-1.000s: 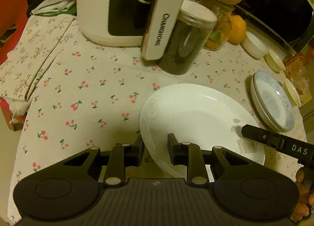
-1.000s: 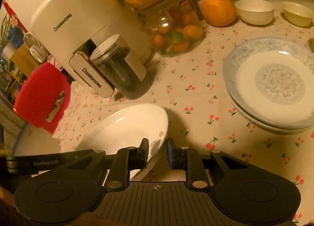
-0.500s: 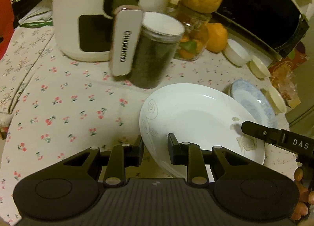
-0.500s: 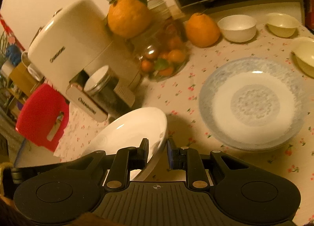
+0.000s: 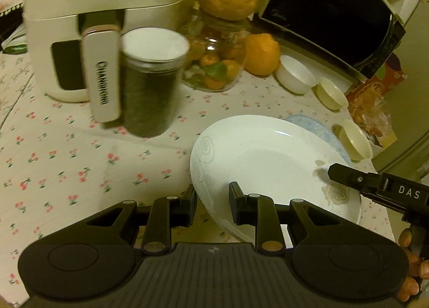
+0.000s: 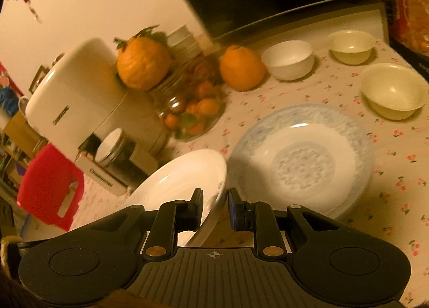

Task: Organize plates and bowls
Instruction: 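Lift the white plate with both grippers and carry it over the plate stack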

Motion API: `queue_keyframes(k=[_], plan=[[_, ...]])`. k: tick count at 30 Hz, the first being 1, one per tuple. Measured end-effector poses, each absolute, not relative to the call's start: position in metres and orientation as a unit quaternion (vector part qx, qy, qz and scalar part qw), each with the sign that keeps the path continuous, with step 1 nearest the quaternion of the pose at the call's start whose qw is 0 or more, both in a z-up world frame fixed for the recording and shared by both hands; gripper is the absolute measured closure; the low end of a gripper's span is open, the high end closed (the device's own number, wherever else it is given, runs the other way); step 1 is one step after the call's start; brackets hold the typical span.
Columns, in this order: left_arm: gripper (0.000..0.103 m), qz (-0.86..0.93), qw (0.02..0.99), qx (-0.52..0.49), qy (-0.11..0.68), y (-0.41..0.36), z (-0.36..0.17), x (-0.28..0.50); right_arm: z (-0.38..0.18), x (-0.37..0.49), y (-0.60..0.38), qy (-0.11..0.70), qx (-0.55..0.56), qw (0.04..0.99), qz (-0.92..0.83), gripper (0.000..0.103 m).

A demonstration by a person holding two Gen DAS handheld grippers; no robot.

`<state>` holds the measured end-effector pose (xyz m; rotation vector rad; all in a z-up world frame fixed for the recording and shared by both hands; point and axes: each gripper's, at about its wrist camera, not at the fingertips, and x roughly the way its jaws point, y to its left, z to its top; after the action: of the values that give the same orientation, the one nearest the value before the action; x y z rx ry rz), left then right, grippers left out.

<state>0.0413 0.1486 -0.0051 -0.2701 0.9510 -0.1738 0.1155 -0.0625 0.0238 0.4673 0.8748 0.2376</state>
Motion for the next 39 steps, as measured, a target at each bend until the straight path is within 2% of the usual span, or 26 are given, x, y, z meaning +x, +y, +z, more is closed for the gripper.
queue_keyframes(k=[19,39], plan=[[0.080,-0.105,0.882,-0.103,0.447,0.073,-0.012,0.069,0.017,0.119,-0.133,0.415,0.245,0.875,0.047,0.083],[0.080,-0.090,0.898,-0.044,0.429,0.029,-0.021,0.076,0.000,0.123,-0.159,0.434,0.248,0.866,0.013,0.083]])
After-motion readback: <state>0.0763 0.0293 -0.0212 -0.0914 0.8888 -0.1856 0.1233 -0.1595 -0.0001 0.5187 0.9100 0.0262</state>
